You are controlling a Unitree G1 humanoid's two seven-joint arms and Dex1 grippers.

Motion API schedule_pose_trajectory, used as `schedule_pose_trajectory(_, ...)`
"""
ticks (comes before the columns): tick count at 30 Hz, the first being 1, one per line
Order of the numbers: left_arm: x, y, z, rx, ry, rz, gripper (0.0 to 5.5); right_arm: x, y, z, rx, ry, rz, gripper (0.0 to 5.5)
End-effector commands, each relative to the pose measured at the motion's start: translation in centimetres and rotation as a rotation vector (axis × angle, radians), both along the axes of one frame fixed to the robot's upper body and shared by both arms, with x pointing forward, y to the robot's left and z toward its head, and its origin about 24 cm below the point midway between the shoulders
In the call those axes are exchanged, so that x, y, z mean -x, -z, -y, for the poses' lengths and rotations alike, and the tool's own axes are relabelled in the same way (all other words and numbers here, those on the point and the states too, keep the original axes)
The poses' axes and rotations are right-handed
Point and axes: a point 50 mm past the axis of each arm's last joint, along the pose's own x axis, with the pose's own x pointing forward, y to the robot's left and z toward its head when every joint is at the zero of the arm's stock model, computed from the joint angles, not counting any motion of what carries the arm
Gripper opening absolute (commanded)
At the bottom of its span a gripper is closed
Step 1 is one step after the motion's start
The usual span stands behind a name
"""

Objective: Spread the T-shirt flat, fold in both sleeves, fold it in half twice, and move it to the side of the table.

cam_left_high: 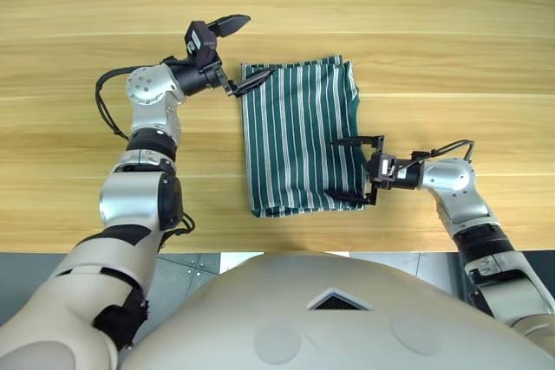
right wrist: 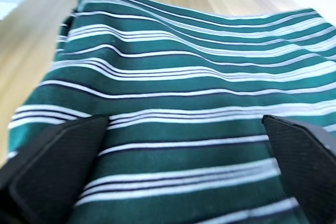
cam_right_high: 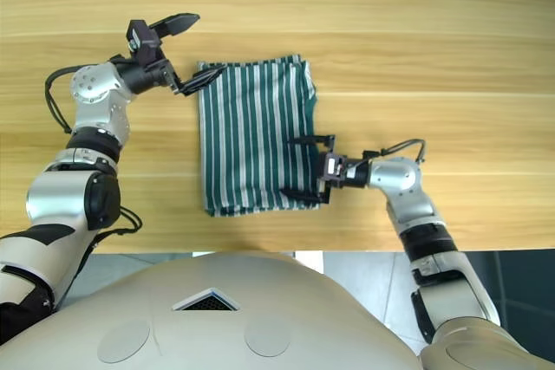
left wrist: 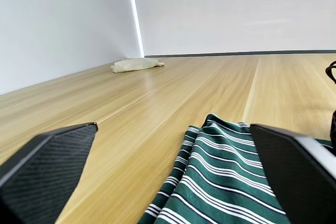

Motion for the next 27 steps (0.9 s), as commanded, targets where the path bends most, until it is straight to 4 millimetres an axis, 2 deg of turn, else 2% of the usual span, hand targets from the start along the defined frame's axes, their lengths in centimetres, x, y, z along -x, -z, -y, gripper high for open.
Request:
schedule_pose_trajectory(1,0.0,-0.1,-0.1,-0.014,0.007,0.009,5.38,0.8,0.6,-0.1,0.040,-0.020,-0.032,5.40)
schedule_pose_trajectory(5,0.1,0.0,0.1,-0.014,0.020,0.012,5.38,0.9,0.5,-0.3,0.038,-0.022,-0.025,5.40)
schedule_pose_trajectory(9,0.3,-0.2,-0.3,-0.023,0.020,0.044,5.38,0.3,-1.0,0.4,0.032,0.014,0.050,5.40)
schedule_pose_trajectory(12,0.5,-1.5,-1.2,0.003,0.044,0.115,5.38,-0.6,-3.7,0.3,-0.046,0.060,0.159,5.40)
schedule_pose_trajectory(15,1.1,-2.7,-1.5,0.011,0.121,0.191,5.38,-1.3,-6.0,-0.6,-0.156,0.090,0.230,5.40)
schedule_pose_trajectory(18,2.7,-4.0,-2.0,-0.058,0.240,0.273,5.38,-3.0,-8.0,-1.4,-0.231,0.152,0.310,5.40)
schedule_pose_trajectory(19,3.4,-4.2,-2.1,-0.105,0.275,0.294,5.38,-3.4,-8.5,-1.0,-0.216,0.173,0.337,5.40)
schedule_pose_trajectory(22,5.5,-4.2,-3.1,-0.352,0.312,0.364,5.38,-3.6,-9.1,2.2,-0.040,0.214,0.391,5.40)
schedule_pose_trajectory(25,7.5,-4.4,-4.4,-0.546,0.314,0.438,5.38,-1.9,-8.6,6.5,0.228,0.255,0.373,5.40)
schedule_pose_trajectory(27,9.4,-4.9,-5.7,-0.666,0.338,0.442,5.38,0.5,-8.0,7.8,0.376,0.205,0.315,5.40)
